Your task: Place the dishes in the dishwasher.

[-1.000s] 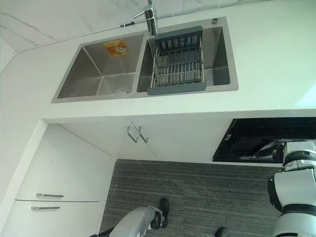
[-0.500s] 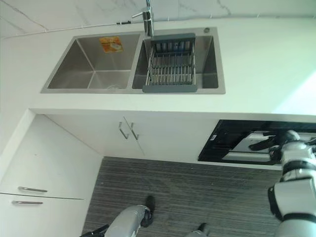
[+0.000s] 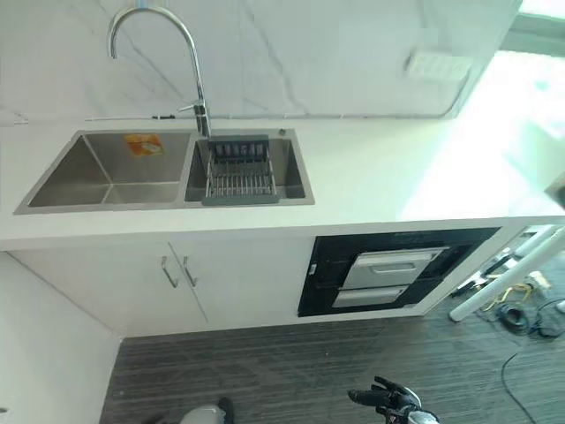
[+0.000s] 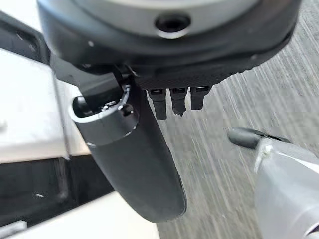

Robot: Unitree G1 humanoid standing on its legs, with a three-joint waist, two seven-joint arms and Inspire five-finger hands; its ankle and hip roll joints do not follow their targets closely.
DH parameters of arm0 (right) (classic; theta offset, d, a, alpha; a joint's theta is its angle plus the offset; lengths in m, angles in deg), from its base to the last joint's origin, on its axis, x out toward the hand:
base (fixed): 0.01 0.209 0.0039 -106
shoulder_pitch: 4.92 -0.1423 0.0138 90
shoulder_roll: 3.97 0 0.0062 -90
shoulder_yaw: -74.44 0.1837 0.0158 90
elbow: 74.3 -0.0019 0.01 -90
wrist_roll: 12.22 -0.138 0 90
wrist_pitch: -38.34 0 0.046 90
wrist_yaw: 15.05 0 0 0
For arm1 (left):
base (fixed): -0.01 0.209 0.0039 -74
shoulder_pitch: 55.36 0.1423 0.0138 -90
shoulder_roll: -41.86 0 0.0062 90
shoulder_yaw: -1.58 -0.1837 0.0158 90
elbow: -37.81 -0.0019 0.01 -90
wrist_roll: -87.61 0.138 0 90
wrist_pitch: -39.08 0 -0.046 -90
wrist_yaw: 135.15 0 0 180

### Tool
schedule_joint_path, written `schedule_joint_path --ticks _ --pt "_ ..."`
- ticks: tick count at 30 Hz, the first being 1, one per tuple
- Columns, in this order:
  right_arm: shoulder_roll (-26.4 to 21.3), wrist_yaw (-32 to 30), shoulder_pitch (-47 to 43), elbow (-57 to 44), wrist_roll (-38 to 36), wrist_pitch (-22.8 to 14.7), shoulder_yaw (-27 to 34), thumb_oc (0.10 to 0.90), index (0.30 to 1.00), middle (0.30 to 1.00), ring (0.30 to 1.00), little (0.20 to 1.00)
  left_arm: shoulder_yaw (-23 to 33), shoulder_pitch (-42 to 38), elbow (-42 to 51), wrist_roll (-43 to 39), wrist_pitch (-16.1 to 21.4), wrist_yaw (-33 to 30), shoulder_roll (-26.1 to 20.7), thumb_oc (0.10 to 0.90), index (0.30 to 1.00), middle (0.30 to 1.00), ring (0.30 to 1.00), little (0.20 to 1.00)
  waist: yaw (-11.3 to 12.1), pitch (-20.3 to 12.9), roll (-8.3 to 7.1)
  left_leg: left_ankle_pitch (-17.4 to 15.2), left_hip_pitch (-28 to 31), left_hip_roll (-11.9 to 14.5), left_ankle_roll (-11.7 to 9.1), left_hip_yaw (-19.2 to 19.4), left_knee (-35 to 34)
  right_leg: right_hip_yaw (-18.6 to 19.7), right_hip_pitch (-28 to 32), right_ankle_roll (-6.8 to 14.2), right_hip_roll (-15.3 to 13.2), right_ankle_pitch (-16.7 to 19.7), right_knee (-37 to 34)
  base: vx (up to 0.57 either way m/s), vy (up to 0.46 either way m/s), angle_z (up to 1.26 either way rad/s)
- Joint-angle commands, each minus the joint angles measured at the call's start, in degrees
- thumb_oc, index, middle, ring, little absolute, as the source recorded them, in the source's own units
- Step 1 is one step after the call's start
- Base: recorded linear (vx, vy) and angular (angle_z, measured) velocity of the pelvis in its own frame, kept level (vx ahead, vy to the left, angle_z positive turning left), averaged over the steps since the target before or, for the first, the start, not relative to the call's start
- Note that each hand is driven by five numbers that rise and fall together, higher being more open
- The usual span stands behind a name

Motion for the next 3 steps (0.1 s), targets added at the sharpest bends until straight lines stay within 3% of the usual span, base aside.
schedule_joint_path --ticks 1,3 --pt "-2.0 0.1 -5.5 -0.7 -1.5 -4.9 2.0 0.800 0.900 0.900 0.900 0.900 0.4 -3.4 1.0 1.3 3.1 -1.7 2.4 0.800 0.900 0.900 0.900 0.900 0.5 1.4 3.56 -8.5 5.9 3.9 -3.3 0.8 2.1 -0.1 -0.3 -1.1 1.2 -3.8 2.9 0.00 -0.003 -0.09" --pt "-0.1 -0.1 -3.4 0.1 -1.5 -4.8 2.4 0.800 0.900 0.900 0.900 0.900 0.8 -3.4 0.5 1.2 3.4 -1.5 3.0 0.800 0.900 0.900 0.900 0.900 -0.1 0.6 3.51 -8.7 6.3 4.2 -3.4 1.1 2.1 0.2 0.0 -1.3 1.7 -4.3 2.9 0.02 0.001 -0.19"
